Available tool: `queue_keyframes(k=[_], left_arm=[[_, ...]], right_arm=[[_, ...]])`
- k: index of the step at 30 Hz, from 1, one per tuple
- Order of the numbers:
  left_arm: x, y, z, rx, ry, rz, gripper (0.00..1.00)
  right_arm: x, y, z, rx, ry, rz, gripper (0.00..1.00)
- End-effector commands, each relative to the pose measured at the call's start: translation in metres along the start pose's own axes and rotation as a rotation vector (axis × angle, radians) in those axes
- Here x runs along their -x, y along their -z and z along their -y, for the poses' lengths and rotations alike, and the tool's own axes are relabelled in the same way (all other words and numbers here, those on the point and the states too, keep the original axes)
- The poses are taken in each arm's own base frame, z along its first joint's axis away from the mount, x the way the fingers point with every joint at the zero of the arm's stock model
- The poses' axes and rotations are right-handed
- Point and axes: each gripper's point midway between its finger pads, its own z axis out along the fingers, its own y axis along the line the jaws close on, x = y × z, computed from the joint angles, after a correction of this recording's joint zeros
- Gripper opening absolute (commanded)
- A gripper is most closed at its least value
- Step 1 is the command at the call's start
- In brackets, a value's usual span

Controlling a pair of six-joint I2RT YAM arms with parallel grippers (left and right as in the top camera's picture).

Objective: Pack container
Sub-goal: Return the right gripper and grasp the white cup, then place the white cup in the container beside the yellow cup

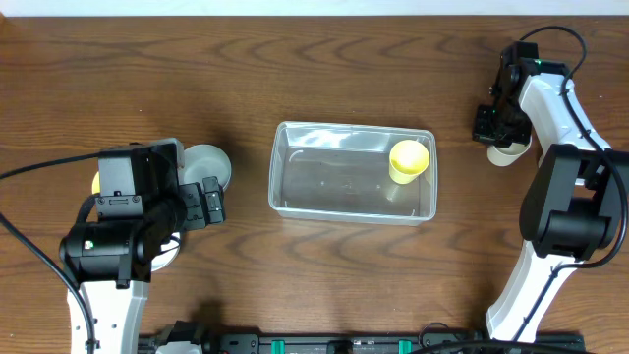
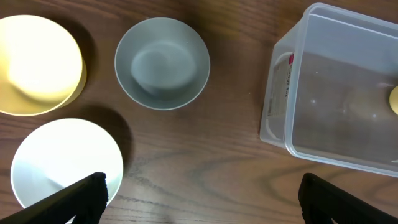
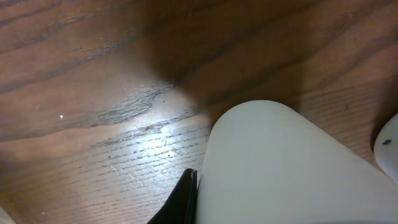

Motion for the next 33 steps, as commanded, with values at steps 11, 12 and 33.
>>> queue_keyframes(k=[11,12,33], left_arm=[[0.005,0.004,0.002,-0.005,0.004,0.011,0.98],[0.005,0.004,0.002,-0.005,0.004,0.011,0.98],[0.005,0.004,0.002,-0.005,0.004,0.011,0.98]], right_arm=[[-0.002,0.086,-0.021,0.056,0.094,0.173,0.01],[-0.006,0.098,-0.027,0.063,0.122,0.191,0.01],[-0.157,0.202,-0.233,0.257,0.696,0.369,0.01]])
